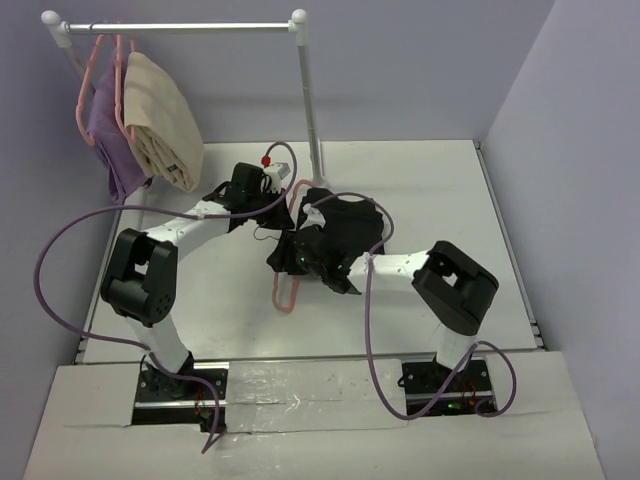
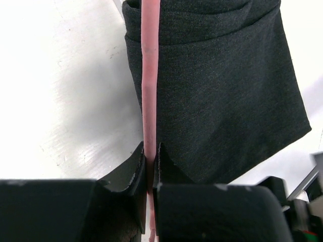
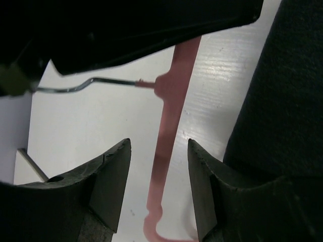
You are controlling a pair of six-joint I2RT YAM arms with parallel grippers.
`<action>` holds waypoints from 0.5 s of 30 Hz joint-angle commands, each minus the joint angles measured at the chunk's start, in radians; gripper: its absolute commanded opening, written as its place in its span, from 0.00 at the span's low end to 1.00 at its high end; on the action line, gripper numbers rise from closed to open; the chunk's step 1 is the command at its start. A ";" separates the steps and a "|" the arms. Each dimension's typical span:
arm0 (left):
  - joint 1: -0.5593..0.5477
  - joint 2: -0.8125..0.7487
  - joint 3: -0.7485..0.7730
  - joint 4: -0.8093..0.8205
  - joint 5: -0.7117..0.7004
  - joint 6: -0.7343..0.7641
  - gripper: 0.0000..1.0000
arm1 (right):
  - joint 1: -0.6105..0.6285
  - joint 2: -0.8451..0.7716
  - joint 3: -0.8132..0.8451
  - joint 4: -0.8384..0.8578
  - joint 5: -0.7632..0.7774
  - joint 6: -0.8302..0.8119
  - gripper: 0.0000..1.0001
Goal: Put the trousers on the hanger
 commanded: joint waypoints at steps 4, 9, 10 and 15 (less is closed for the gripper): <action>0.004 -0.037 0.028 -0.009 -0.045 0.062 0.00 | -0.008 0.062 0.079 -0.017 0.043 0.045 0.54; 0.006 -0.038 0.033 -0.015 -0.048 0.065 0.00 | -0.021 0.087 0.087 0.011 -0.021 0.067 0.00; 0.004 -0.038 0.033 -0.015 -0.050 0.066 0.00 | -0.024 0.084 0.080 0.019 -0.032 0.071 0.00; 0.004 -0.064 0.048 -0.046 -0.071 0.089 0.43 | -0.037 0.033 0.044 0.055 -0.101 0.084 0.00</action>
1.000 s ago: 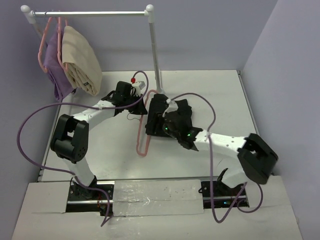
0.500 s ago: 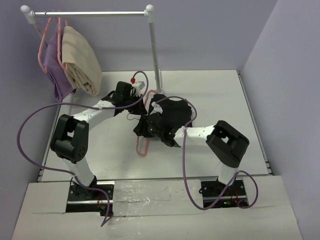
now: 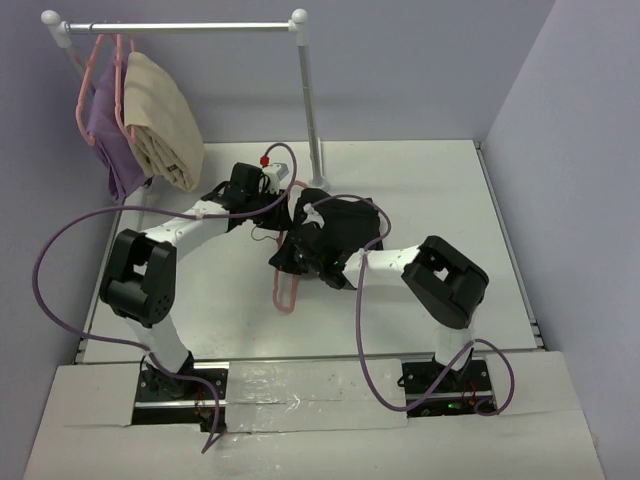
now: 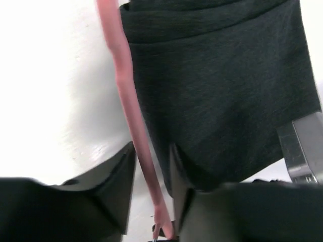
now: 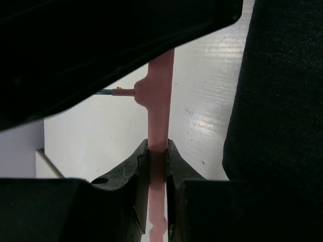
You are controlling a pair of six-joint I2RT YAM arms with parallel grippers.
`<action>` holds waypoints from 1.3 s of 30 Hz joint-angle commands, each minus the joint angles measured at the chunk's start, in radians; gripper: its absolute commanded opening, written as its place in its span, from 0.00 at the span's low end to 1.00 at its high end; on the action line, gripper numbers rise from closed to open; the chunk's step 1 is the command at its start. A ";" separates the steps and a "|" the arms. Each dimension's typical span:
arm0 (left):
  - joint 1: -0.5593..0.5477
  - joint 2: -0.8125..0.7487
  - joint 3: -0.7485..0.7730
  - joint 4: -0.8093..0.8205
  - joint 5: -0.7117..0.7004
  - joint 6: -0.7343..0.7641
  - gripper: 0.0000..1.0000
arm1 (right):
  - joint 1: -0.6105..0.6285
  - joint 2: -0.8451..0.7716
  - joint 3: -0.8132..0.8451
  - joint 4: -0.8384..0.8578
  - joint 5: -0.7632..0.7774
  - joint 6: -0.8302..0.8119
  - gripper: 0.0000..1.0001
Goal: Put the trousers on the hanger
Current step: Place the trousers on the hanger, then place the hanger at the clothesline.
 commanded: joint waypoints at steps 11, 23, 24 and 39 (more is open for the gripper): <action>0.018 -0.245 0.218 -0.179 -0.128 0.114 0.99 | -0.020 -0.132 -0.026 0.140 -0.258 0.008 0.00; 0.210 -0.458 0.502 -0.378 -0.126 0.139 0.99 | -0.037 -0.228 0.089 0.153 -0.422 0.049 0.00; 0.234 -0.477 0.502 -0.387 -0.136 0.148 0.99 | -0.043 -0.234 0.107 0.154 -0.440 0.058 0.00; 0.299 -0.725 0.378 -0.756 0.165 0.300 0.77 | -0.068 -0.123 0.576 -0.012 -0.327 0.068 0.00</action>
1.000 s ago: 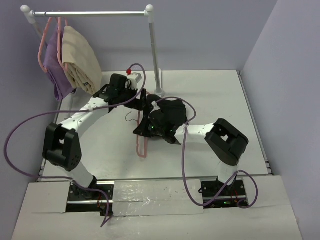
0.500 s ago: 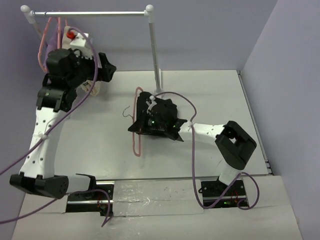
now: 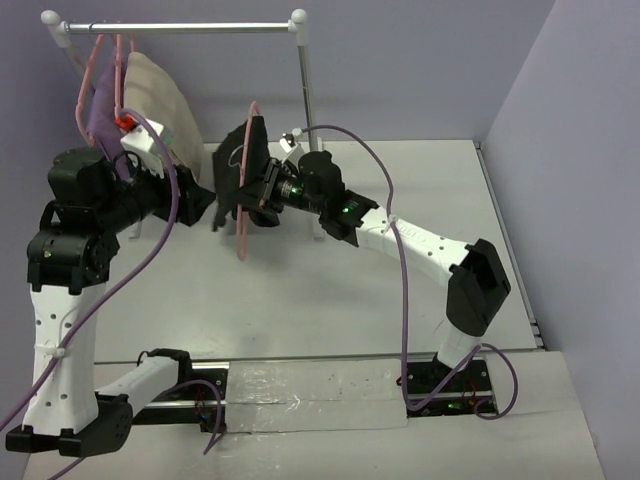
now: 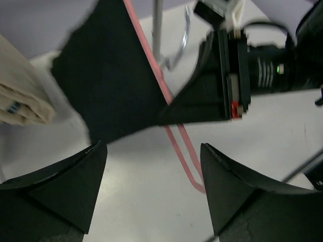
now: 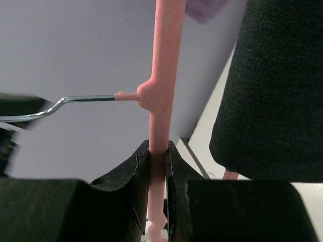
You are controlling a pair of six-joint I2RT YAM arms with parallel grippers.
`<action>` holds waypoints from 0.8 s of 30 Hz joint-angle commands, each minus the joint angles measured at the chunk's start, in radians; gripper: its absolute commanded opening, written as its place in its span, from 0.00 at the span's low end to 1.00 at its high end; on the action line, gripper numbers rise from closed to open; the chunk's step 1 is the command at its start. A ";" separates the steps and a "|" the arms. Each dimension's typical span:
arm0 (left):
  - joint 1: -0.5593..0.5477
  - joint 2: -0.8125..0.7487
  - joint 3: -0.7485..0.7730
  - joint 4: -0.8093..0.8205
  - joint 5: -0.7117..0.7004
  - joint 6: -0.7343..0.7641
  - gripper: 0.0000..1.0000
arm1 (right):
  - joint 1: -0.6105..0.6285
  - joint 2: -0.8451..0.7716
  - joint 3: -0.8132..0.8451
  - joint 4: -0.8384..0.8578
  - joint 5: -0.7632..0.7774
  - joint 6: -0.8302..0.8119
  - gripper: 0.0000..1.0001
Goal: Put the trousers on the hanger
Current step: Place the hanger at the clothesline.
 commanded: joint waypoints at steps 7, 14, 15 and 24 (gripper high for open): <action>-0.099 -0.036 -0.207 0.037 -0.024 0.036 0.95 | 0.021 0.104 0.264 0.086 0.191 0.019 0.00; -0.134 -0.002 -0.267 0.112 -0.233 0.049 0.83 | 0.035 0.164 0.364 0.086 0.231 0.037 0.00; -0.134 -0.003 -0.267 0.120 -0.252 0.046 0.82 | 0.035 0.179 0.402 0.071 0.230 0.036 0.00; -0.134 0.000 -0.290 0.168 -0.326 0.042 0.55 | 0.011 0.273 0.578 0.018 0.171 0.060 0.00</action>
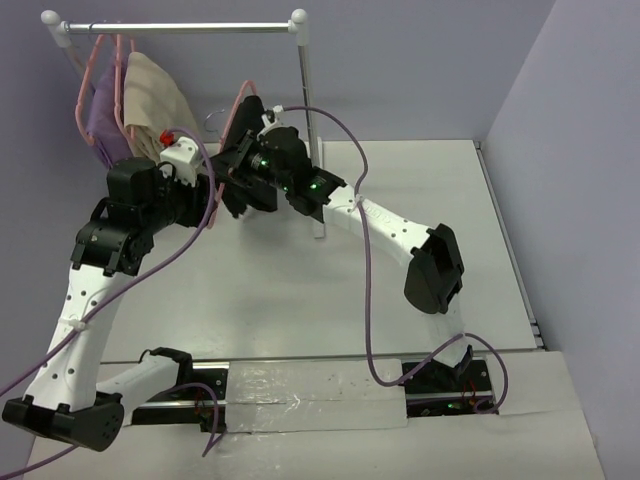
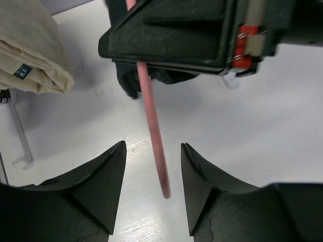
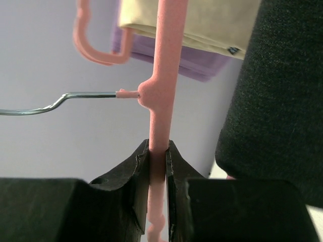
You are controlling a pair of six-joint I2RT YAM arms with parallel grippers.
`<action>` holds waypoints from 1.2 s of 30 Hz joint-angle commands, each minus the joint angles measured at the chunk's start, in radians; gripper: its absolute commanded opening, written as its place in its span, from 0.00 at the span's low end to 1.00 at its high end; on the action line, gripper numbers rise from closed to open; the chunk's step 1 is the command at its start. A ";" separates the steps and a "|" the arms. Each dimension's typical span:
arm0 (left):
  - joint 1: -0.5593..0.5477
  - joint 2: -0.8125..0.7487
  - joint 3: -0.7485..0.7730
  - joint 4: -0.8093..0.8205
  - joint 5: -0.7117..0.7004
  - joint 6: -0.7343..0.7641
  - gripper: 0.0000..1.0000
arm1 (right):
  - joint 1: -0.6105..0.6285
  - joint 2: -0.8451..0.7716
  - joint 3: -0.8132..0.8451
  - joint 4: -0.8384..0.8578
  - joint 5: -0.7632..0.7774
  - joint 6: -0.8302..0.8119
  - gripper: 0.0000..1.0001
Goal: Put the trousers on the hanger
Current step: Place the hanger at the clothesline.
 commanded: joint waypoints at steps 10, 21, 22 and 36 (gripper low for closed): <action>-0.003 0.008 -0.003 0.132 -0.082 0.010 0.52 | -0.022 -0.053 0.061 0.204 -0.043 -0.005 0.00; -0.005 0.062 -0.016 0.225 -0.019 -0.019 0.00 | -0.045 -0.025 0.071 0.214 -0.070 0.035 0.00; -0.005 0.060 -0.012 0.233 -0.021 -0.022 0.00 | -0.049 -0.019 0.076 0.213 -0.076 0.041 0.00; 0.021 0.072 0.073 0.347 -0.071 -0.086 0.00 | -0.085 -0.001 0.067 0.233 -0.103 0.043 0.44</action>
